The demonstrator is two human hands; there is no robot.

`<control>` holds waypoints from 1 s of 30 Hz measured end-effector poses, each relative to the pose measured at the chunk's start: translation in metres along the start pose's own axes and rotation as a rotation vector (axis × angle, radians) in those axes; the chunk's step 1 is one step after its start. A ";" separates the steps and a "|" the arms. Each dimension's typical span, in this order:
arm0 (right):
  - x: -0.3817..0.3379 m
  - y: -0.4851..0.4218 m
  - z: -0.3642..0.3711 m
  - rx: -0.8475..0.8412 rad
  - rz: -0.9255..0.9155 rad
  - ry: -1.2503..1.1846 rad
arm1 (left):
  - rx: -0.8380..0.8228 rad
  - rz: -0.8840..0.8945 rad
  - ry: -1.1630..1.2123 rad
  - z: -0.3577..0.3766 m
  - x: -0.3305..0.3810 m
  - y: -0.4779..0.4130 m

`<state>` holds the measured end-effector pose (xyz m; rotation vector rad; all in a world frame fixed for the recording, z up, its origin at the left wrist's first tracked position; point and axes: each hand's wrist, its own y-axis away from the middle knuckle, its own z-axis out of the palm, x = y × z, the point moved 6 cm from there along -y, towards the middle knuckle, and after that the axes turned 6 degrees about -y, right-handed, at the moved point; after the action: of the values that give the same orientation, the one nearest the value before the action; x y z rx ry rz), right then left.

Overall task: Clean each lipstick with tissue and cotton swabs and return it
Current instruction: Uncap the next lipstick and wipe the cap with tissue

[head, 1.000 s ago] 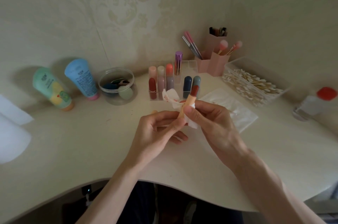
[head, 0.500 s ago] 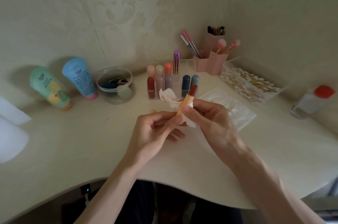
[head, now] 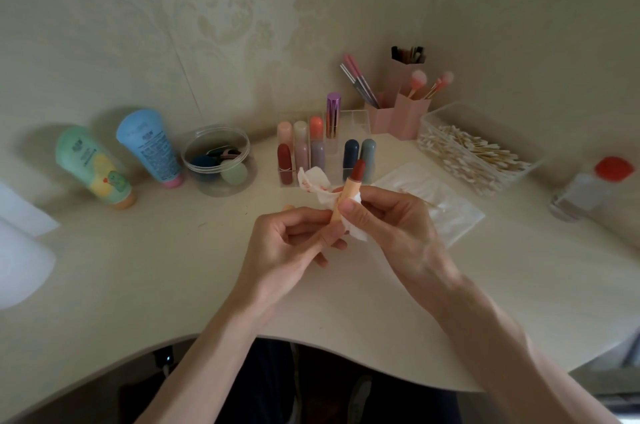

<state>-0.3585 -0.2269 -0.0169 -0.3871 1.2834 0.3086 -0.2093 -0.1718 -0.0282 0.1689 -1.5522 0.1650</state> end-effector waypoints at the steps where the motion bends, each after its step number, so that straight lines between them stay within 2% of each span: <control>1: 0.000 0.000 0.000 0.007 -0.001 0.009 | 0.024 0.003 -0.016 -0.001 -0.001 0.000; 4: 0.000 -0.001 0.000 0.006 0.007 -0.009 | 0.051 0.009 -0.013 -0.003 0.000 0.000; 9: -0.001 -0.002 -0.002 0.012 0.000 -0.051 | -0.041 0.025 0.047 0.003 0.002 0.001; 15: 0.000 -0.001 0.002 0.017 -0.004 -0.011 | 0.078 0.054 -0.025 -0.006 0.001 0.003; 20: -0.004 -0.001 -0.002 0.023 -0.009 -0.027 | -0.024 0.053 0.027 0.003 0.005 0.002; 27: -0.002 -0.001 0.002 0.039 -0.005 -0.017 | 0.128 0.099 -0.040 -0.006 0.003 0.005; 30: -0.001 -0.002 0.002 0.022 0.006 -0.090 | 0.055 0.123 -0.010 -0.002 0.006 0.004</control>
<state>-0.3566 -0.2275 -0.0156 -0.3474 1.1988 0.3135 -0.2086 -0.1674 -0.0217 0.1172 -1.5699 0.3042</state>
